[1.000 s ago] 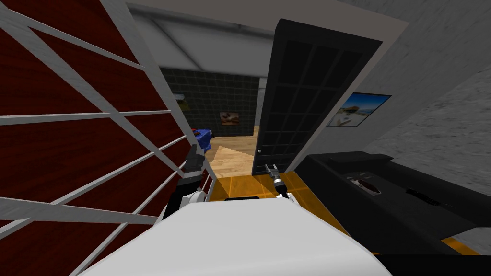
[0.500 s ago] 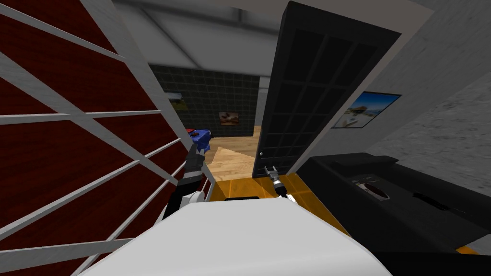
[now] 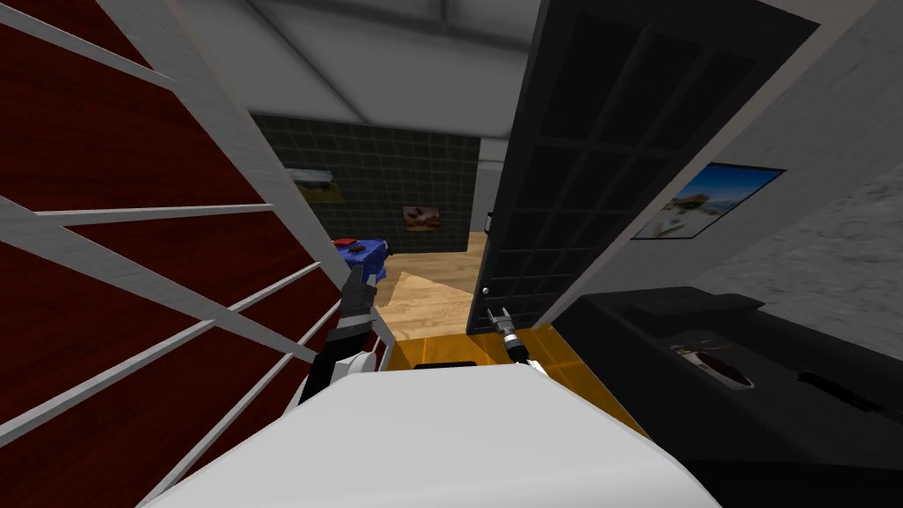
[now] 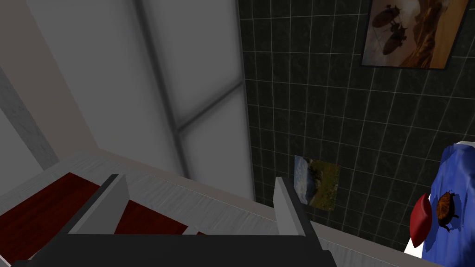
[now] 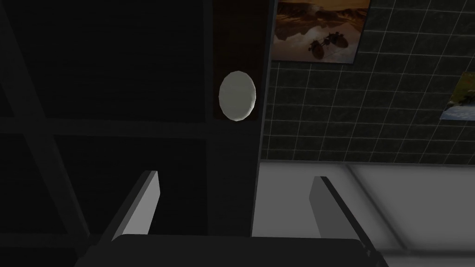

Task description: Pull the door open

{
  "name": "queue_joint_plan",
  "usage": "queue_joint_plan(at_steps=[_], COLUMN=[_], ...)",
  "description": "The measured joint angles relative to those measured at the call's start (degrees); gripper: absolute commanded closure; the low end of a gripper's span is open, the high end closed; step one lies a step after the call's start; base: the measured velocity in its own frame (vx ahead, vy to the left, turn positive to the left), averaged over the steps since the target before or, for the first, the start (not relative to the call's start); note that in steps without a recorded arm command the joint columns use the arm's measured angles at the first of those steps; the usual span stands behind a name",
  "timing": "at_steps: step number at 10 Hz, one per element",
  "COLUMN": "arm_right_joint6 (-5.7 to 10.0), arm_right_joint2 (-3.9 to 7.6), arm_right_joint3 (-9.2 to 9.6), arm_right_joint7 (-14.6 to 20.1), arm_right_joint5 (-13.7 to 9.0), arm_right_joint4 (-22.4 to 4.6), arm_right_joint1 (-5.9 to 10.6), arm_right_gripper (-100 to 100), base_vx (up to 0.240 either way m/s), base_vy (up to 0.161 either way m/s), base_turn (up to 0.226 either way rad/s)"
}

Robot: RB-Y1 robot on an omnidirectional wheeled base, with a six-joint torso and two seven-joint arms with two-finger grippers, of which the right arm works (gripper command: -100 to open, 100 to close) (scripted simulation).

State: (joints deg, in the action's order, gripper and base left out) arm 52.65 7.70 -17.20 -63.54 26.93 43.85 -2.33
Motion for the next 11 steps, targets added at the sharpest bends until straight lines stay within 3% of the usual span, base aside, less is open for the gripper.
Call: queue_joint_plan(at_steps=[1,2,3,4,7,8,11], arm_right_joint6=[0.16,1.54,1.31,2.04,3.05,3.07,2.94], arm_right_joint2=[0.17,1.16,1.62,2.5,3.74,3.77,3.84], arm_right_joint3=[-0.29,-1.21,-1.5,-2.25,-3.6,-3.63,-3.67], arm_right_joint7=[0.11,-0.16,0.48,0.64,1.07,1.15,1.04], arm_right_joint5=[-0.21,-0.89,-1.12,-1.68,-2.69,-2.72,-2.71], arm_right_joint4=[0.13,-2.7,-1.14,-2.92,-3.45,-3.37,-3.45], arm_right_joint1=[-0.39,0.42,-0.69,-0.35,-1.39,-1.44,-1.36], arm_right_gripper=[-100,-100,-100,-100,-100,100,100], base_vx=[0.208,0.203,0.207,0.198,0.177,-0.017,-0.027], base_vy=[0.068,0.085,0.082,0.045,0.007,-0.005,-0.004], base_turn=[0.142,0.168,0.152,0.113,0.079,-0.041,0.009])
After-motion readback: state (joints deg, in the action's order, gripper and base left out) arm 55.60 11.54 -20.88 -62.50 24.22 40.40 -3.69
